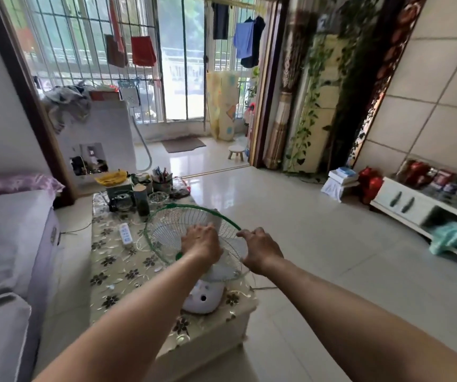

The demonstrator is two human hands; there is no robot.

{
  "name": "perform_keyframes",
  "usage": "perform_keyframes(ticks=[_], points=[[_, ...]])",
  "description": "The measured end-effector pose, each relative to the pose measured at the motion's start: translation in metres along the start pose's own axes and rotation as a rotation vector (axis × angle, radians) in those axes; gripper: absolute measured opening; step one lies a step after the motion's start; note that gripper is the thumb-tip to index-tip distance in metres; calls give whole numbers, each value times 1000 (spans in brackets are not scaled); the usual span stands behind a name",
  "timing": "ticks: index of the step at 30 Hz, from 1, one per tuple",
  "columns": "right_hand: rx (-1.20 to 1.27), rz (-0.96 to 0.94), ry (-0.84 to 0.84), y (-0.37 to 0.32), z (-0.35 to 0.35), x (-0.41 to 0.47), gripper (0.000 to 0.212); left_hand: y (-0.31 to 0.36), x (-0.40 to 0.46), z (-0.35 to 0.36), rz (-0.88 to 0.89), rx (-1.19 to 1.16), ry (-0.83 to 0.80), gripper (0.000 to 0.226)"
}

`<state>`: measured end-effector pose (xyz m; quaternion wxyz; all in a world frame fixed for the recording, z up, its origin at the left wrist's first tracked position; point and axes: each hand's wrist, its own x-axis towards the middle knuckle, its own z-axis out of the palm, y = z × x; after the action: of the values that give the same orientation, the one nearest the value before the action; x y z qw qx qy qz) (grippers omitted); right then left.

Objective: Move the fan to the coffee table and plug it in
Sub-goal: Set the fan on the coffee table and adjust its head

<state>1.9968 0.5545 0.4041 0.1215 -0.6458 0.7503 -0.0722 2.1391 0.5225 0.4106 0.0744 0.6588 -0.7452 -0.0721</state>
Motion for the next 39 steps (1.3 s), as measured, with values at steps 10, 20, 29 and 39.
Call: perform_keyframes(ticks=[10, 20, 29, 39], points=[[3, -97, 95, 41, -51, 4, 67, 55, -2, -14, 17, 53, 68, 58], [-20, -310, 76, 130, -79, 76, 67, 140, 54, 1, -186, 5, 112, 59], [-6, -542, -21, 152, -82, 157, 68, 163, 103, 16, -460, -42, 112, 44], [-38, -746, -65, 136, -77, 276, 66, 142, 203, 34, -677, -66, 120, 44]])
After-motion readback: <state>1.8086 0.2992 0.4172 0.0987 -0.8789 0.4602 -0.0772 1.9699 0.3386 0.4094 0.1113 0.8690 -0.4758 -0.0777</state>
